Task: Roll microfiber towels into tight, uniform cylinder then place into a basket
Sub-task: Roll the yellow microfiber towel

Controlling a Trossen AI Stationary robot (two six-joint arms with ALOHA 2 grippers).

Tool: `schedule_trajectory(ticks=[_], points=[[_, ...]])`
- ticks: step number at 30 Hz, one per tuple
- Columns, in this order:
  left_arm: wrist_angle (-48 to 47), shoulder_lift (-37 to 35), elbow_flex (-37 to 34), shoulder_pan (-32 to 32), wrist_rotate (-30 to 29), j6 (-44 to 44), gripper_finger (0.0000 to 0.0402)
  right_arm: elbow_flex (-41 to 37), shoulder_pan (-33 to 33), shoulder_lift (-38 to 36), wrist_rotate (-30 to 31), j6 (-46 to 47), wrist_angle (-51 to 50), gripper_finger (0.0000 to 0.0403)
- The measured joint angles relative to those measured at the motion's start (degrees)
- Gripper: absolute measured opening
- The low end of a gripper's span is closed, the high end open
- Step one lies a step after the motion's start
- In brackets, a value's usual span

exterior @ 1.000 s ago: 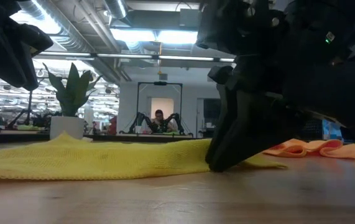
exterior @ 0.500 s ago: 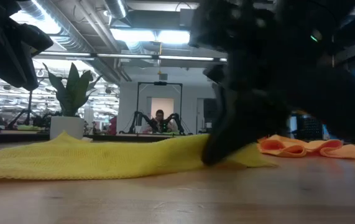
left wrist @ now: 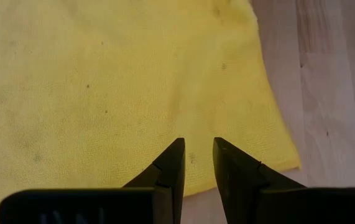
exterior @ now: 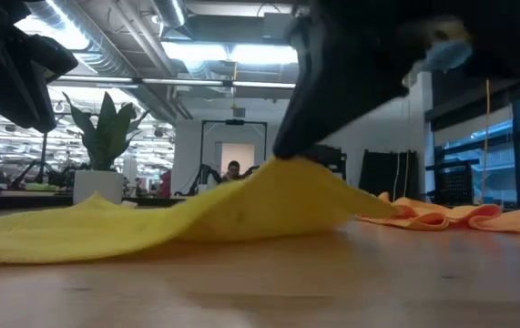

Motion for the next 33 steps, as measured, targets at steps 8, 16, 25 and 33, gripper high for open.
schedule_trajectory(ticks=[8, 16, 25, 33], points=[[0.0, 0.0, 0.0, 0.0, 0.0, 0.0, 0.0075, 6.5, -0.9, 0.0, 6.3, -3.0, -8.5, 0.0001], [0.0, 0.0, 0.0, 0.0, 0.1, -0.1, 0.0075, 7.5, -7.2, -0.1, 6.7, -8.3, -8.1, 0.0001], [0.2, 0.0, 0.0, -0.1, 0.2, -0.2, 0.0075, 7.5, -16.7, -0.1, 9.7, -16.0, -4.0, 0.0000], [0.4, 0.0, 0.0, -0.1, 0.5, -0.2, 0.0075, 7.5, -24.7, -0.1, 9.5, -19.9, 0.6, 0.0000]])
